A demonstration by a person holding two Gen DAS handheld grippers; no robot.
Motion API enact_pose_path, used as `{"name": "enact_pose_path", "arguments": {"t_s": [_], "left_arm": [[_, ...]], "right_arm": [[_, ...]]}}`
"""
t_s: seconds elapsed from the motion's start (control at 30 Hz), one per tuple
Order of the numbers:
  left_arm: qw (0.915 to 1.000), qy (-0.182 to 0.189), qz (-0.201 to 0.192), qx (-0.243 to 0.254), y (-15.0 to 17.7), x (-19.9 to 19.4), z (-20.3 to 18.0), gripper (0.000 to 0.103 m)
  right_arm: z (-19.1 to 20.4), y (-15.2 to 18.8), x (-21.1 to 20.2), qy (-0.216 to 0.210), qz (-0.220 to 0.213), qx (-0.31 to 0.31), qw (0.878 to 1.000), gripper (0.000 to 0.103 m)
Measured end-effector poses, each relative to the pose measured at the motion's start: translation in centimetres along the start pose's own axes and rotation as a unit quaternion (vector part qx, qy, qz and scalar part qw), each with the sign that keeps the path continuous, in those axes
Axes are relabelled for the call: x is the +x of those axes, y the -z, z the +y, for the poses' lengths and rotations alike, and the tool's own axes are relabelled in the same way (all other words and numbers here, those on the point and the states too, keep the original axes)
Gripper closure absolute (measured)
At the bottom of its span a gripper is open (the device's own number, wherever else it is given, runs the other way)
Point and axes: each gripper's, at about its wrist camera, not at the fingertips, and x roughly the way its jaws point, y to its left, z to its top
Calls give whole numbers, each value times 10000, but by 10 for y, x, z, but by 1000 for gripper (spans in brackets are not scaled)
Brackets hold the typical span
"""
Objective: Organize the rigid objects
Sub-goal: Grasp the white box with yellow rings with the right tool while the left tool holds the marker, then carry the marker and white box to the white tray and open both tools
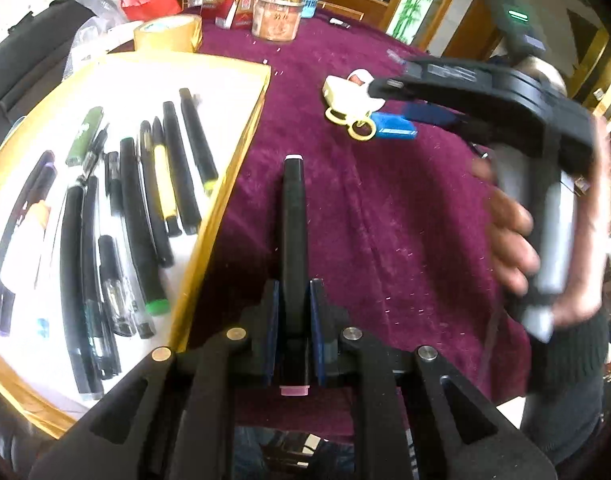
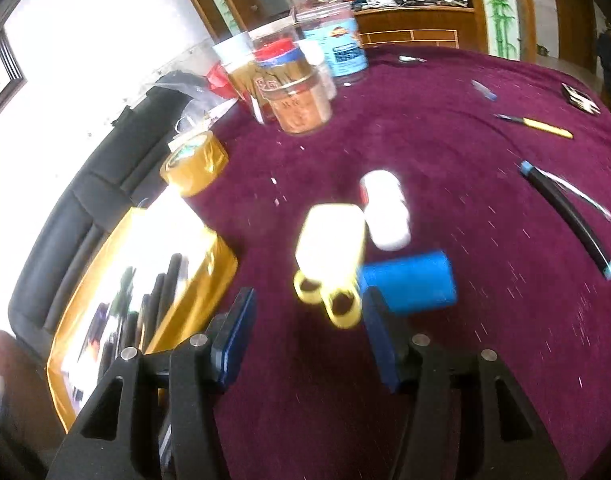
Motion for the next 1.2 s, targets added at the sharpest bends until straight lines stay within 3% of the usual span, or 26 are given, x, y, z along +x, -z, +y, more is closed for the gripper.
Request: {"name": "enact_pose_path", "arguments": {"t_s": [0.17, 0.33, 0.37, 0.4, 0.43, 0.47, 0.5, 0.7, 0.87, 1.07, 1.2], "left_arm": [[9998, -75, -186, 41, -4, -11, 4, 91], [9991, -356, -250, 29, -4, -19, 10, 91], [9986, -444, -267, 41, -3, -20, 11, 91], [9984, -498, -266, 51, -3, -19, 11, 91], [9983, -519, -255, 50, -3, -18, 11, 91], [9984, -507, -235, 54, -4, -17, 11, 91], [9984, -512, -238, 70, -3, -18, 10, 91], [9975, -607, -321, 176, 1, -23, 2, 91], [9974, -598, -306, 271, 9, -26, -7, 91], [9958, -696, -269, 531, 22, -27, -27, 91], [9912, -923, -420, 850, 31, -35, -50, 91]], "right_arm": [[8, -28, 41, 444, 258, -61, 9987, 54], [8, -30, 70, 1008, 448, -163, 9938, 54], [6, -28, 74, 1088, 458, -148, 9929, 56], [4, -27, 75, 1071, 481, -85, 9930, 68], [0, -25, 75, 1025, 481, 3, 9936, 71], [-2, -23, 71, 941, 428, 75, 9946, 76], [-4, -20, 66, 795, 429, 160, 9958, 88], [1, 13, 5, 295, -7, 224, 9993, 88], [-6, 71, -39, -108, -199, 401, 9989, 88], [-25, 129, -80, -326, -472, 758, 9955, 88], [-34, 156, -110, -168, -679, 787, 9944, 88]]}}
